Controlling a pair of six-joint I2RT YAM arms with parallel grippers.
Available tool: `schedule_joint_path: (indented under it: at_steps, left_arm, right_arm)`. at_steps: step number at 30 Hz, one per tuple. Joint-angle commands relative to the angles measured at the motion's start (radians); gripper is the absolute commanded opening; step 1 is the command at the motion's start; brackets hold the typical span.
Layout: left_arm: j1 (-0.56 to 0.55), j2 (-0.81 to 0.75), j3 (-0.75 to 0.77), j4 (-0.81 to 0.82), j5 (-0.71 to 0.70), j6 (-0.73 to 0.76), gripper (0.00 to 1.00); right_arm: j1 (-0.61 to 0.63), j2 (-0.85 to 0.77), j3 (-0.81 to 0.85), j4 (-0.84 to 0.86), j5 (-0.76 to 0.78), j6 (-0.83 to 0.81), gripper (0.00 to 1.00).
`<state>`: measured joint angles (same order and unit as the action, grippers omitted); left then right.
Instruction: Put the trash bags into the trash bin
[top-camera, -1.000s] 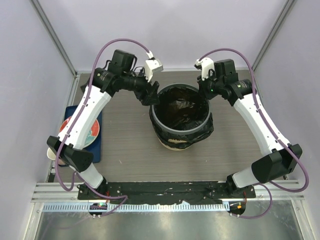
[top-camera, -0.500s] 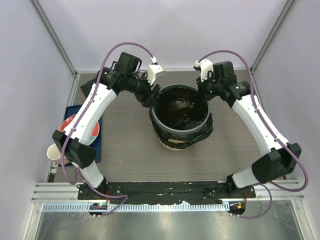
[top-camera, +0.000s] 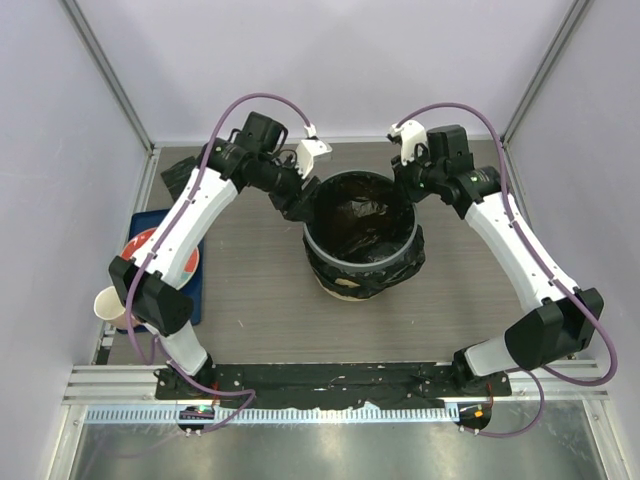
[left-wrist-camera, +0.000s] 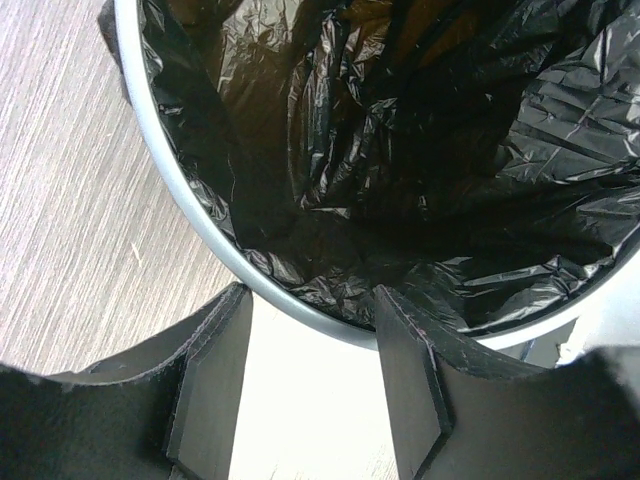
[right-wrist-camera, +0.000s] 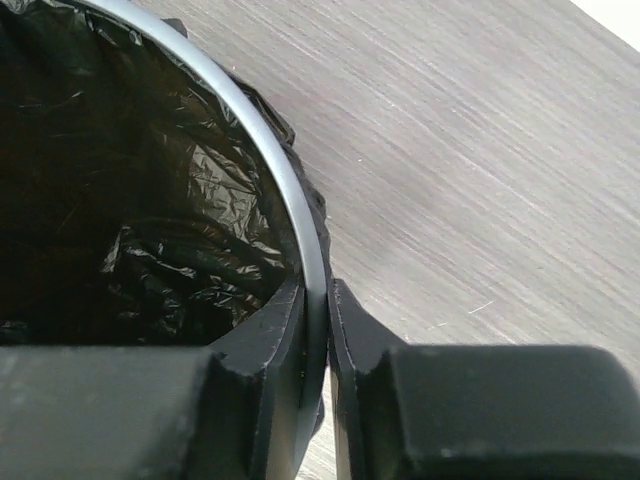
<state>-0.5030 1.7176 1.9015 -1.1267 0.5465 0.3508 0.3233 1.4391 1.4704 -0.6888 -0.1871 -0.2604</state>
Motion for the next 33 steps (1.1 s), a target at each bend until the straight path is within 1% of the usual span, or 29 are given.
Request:
schedule_joint_path:
  at_steps: [1, 2, 3, 4, 6, 7, 8, 9, 11, 12, 13, 14, 15, 16, 17, 18, 19, 20, 21, 22, 23, 24, 25, 26, 27, 28, 29, 33]
  left_arm:
    - [-0.002, 0.000, 0.002, -0.016, -0.023, 0.017, 0.57]
    - [-0.002, 0.004, 0.017, -0.022, -0.023, 0.017, 0.58]
    - [-0.003, 0.007, 0.027, -0.027, -0.023, 0.017, 0.62]
    - [-0.002, 0.010, 0.040, -0.042, -0.026, 0.019, 0.64]
    - [0.004, 0.010, 0.091, -0.056, -0.019, 0.008, 0.69]
    - [0.017, 0.008, 0.108, -0.053, -0.017, 0.001, 0.71]
    - [0.024, 0.002, 0.140, -0.053, -0.011, -0.009, 0.72]
    - [0.033, -0.001, 0.158, -0.053, 0.030, -0.016, 0.74]
    - [0.072, -0.012, 0.206, -0.044, 0.082, -0.041, 0.76]
    - [0.083, -0.019, 0.215, -0.021, 0.108, -0.047, 0.78]
    - [0.112, -0.027, 0.205, 0.005, 0.191, -0.070, 0.79]
    - [0.127, -0.039, 0.183, 0.036, 0.238, -0.076, 0.80]
    - [0.139, -0.079, 0.148, 0.130, 0.300, -0.082, 0.83]
    - [0.164, -0.101, 0.046, 0.193, 0.405, -0.088, 0.84]
    - [0.175, -0.131, -0.016, 0.265, 0.465, -0.101, 0.87]
    - [0.182, -0.185, -0.085, 0.465, 0.505, -0.134, 0.88]
    - [0.196, -0.211, -0.231, 0.593, 0.588, -0.177, 0.88]
    - [0.202, -0.231, -0.301, 0.736, 0.625, -0.328, 0.88]
    - [0.204, -0.246, -0.362, 1.035, 0.650, -0.411, 0.88]
    - [0.204, -0.247, -0.466, 1.203, 0.714, -0.508, 0.88]
    - [0.204, -0.239, -0.513, 1.372, 0.725, -0.693, 0.88]
    - [0.202, -0.228, -0.550, 1.661, 0.725, -0.787, 0.88]
    - [0.201, -0.196, -0.588, 1.752, 0.722, -0.841, 0.88]
    - [0.202, -0.176, -0.590, 1.806, 0.728, -0.895, 0.90]
    - [0.202, -0.159, -0.587, 1.858, 0.736, -0.906, 0.91]
    - [0.201, -0.136, -0.585, 1.878, 0.739, -0.911, 0.91]
    - [0.202, -0.128, -0.590, 1.912, 0.739, -0.911, 0.91]
    - [0.201, -0.093, -0.604, 1.923, 0.751, -0.849, 0.91]
  right_arm:
    - [-0.001, -0.031, -0.022, 0.003, -0.038, 0.012, 0.25]
    - [-0.003, -0.032, -0.021, 0.003, -0.041, 0.015, 0.29]
    - [-0.006, -0.034, -0.018, 0.003, -0.044, 0.023, 0.32]
    - [-0.007, -0.036, -0.004, 0.003, -0.051, 0.029, 0.42]
    - [-0.023, -0.045, 0.019, 0.002, -0.069, 0.052, 0.51]
    - [-0.030, -0.049, 0.046, 0.003, -0.089, 0.059, 0.59]
    - [-0.038, -0.055, 0.060, 0.003, -0.101, 0.070, 0.63]
    - [-0.055, -0.065, 0.077, 0.003, -0.115, 0.079, 0.65]
    - [-0.075, -0.078, 0.123, 0.003, -0.173, 0.104, 0.68]
    - [-0.104, -0.092, 0.136, 0.005, -0.207, 0.108, 0.69]
    - [-0.116, -0.100, 0.149, 0.006, -0.247, 0.112, 0.70]
    - [-0.131, -0.109, 0.151, 0.009, -0.332, 0.102, 0.73]
    - [-0.163, -0.121, 0.145, 0.014, -0.395, 0.084, 0.75]
    - [-0.179, -0.147, 0.119, 0.031, -0.455, 0.066, 0.76]
    - [-0.191, -0.161, 0.102, 0.037, -0.576, 0.015, 0.80]
    - [-0.197, -0.173, 0.084, 0.040, -0.628, -0.011, 0.81]
    - [-0.204, -0.190, 0.056, 0.046, -0.671, -0.031, 0.81]
    - [-0.202, -0.197, 0.039, 0.057, -0.716, -0.057, 0.82]
    - [-0.204, -0.203, 0.007, 0.070, -0.779, -0.065, 0.83]
    - [-0.205, -0.215, -0.011, 0.104, -0.808, -0.069, 0.83]
    - [-0.207, -0.221, -0.034, 0.130, -0.828, -0.072, 0.84]
    - [-0.208, -0.229, -0.086, 0.158, -0.860, -0.073, 0.84]
    - [-0.211, -0.244, -0.119, 0.240, -0.867, -0.062, 0.84]
    - [-0.213, -0.255, -0.154, 0.291, -0.868, -0.044, 0.84]
    - [-0.216, -0.262, -0.217, 0.342, -0.874, 0.002, 0.84]
    - [-0.220, -0.269, -0.240, 0.420, -0.879, 0.010, 0.85]
    - [-0.228, -0.273, -0.260, 0.442, -0.887, 0.012, 0.85]
    - [-0.234, -0.253, -0.298, 0.465, -0.902, -0.007, 0.85]
